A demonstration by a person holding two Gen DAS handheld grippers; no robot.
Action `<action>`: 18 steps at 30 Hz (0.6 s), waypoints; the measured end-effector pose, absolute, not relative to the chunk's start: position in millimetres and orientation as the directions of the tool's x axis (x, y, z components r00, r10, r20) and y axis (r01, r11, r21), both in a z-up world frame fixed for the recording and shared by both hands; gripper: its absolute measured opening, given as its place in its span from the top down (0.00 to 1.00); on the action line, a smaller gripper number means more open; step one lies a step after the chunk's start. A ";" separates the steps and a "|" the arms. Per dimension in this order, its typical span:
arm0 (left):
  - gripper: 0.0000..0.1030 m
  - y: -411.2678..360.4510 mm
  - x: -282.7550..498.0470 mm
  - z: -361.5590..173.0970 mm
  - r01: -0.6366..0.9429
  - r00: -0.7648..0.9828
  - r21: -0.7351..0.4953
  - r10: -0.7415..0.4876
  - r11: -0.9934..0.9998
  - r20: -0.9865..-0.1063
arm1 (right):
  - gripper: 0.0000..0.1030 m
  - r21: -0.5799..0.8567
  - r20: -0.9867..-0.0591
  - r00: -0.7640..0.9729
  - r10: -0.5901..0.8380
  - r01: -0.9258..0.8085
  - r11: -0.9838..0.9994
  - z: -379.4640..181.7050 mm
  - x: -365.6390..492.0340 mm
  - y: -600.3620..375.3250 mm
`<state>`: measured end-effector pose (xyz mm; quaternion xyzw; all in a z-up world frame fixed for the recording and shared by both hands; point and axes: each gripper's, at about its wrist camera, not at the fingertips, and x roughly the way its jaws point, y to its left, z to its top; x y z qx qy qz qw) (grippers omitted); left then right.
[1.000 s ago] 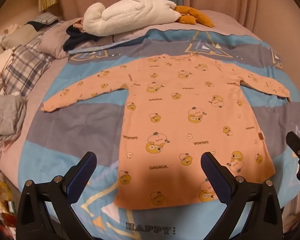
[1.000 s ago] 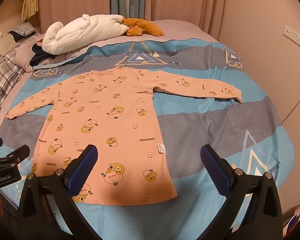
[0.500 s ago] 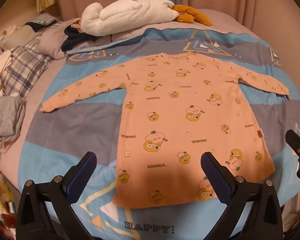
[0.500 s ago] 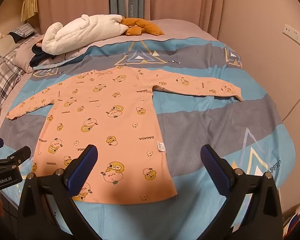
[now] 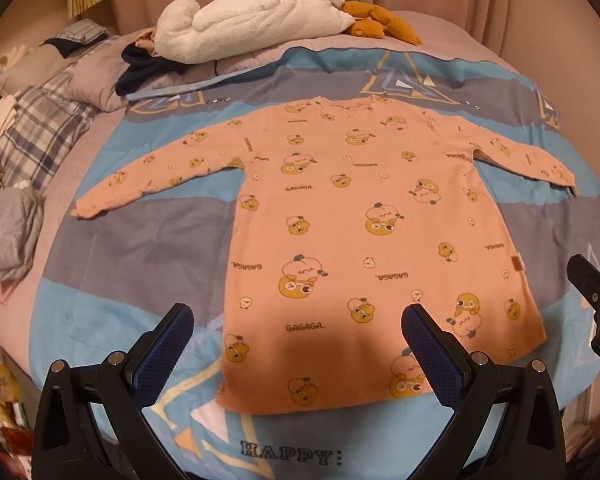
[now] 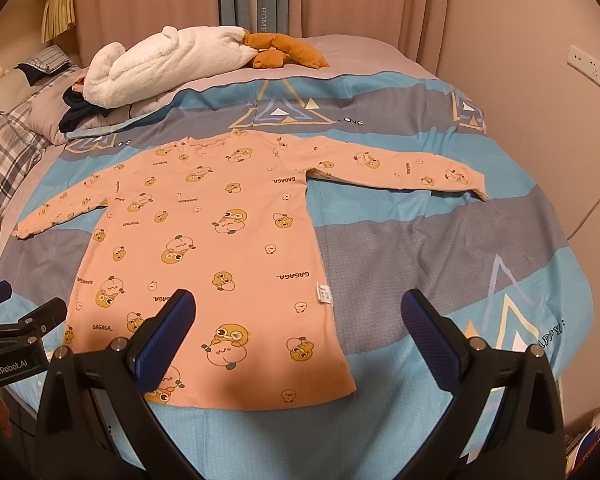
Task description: Fold small clothes
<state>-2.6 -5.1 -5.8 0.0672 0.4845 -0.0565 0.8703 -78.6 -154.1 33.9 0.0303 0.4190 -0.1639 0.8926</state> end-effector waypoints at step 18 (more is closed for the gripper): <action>0.00 -1.1 -2.3 -7.0 0.156 0.522 0.057 -0.033 0.986 -0.853 | 0.00 -0.070 -0.765 0.591 -0.256 0.319 0.945 28.2 -75.7 -157.3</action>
